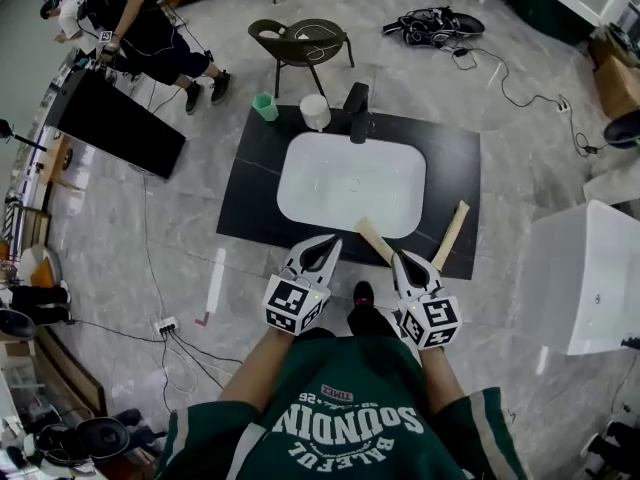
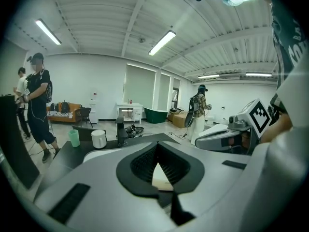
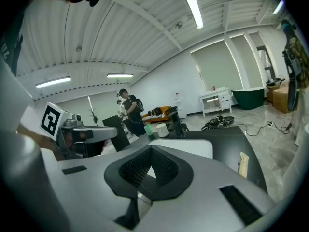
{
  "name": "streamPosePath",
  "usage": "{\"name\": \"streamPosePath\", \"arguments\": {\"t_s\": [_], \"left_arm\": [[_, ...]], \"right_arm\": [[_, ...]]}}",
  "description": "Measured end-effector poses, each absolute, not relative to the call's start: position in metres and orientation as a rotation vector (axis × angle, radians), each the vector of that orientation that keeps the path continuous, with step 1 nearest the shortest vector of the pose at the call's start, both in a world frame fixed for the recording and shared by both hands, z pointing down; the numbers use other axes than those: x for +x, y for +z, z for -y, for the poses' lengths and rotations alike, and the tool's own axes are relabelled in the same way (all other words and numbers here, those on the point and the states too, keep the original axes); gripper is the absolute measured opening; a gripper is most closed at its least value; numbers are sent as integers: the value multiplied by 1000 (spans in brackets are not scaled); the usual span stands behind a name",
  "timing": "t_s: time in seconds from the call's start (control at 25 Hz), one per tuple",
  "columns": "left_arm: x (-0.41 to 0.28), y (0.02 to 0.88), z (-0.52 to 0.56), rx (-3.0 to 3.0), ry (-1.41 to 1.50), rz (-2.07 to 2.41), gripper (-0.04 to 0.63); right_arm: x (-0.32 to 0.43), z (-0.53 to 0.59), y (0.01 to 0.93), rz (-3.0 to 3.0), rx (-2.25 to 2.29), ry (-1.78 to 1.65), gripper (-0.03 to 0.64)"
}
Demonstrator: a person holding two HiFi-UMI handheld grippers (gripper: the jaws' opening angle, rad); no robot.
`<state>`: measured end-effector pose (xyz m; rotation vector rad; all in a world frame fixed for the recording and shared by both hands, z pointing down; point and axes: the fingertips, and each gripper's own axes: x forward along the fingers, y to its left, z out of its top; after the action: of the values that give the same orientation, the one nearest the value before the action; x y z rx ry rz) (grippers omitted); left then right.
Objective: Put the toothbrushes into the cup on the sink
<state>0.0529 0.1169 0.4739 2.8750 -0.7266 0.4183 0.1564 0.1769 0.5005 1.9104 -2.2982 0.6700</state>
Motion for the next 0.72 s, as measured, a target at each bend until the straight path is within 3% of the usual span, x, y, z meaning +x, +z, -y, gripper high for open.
{"name": "streamPosePath", "arguments": {"t_s": [0.72], "left_arm": [[66, 481, -16, 2864, 381, 709, 9]], "right_arm": [[152, -87, 536, 2247, 1636, 840, 40]]}}
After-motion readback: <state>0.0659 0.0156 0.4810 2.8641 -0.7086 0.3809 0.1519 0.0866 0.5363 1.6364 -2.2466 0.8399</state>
